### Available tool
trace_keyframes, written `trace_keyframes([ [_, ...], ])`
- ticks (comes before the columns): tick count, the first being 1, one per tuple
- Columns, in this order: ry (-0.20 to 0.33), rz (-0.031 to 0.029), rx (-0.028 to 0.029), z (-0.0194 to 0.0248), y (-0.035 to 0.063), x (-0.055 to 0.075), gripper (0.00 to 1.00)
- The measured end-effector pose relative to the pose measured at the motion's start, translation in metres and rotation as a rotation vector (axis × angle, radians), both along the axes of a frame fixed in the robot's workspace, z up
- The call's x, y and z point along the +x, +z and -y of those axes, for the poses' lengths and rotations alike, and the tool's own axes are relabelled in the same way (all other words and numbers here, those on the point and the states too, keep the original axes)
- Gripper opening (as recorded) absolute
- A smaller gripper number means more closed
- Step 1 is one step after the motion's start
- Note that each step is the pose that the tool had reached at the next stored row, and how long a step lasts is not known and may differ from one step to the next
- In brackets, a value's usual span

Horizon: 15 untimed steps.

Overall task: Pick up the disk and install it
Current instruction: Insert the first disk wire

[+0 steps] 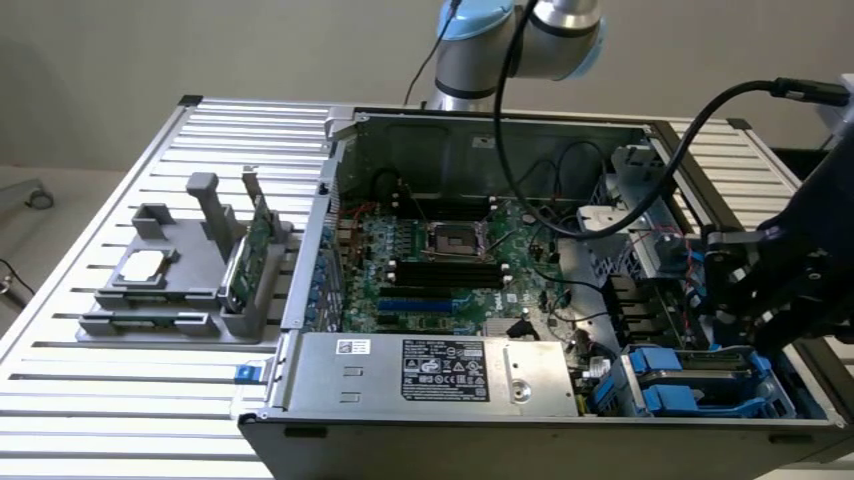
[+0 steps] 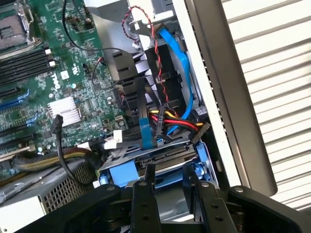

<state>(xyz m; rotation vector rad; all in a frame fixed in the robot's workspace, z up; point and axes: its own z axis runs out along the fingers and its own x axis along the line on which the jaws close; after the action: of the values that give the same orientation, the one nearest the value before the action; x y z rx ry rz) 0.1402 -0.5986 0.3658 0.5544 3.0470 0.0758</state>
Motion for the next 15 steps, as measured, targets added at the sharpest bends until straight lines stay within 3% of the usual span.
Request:
trace_keyframes([
  [9,-0.136,-0.0001,0.0124,0.0001,-0.0044,0.0000,0.36],
  [12,-0.176,-0.0005,0.0205,0.0000,-0.0052,0.0000,0.36],
  [15,-0.211,-0.0011,0.0328,0.0000,-0.0058,0.0000,0.36],
])
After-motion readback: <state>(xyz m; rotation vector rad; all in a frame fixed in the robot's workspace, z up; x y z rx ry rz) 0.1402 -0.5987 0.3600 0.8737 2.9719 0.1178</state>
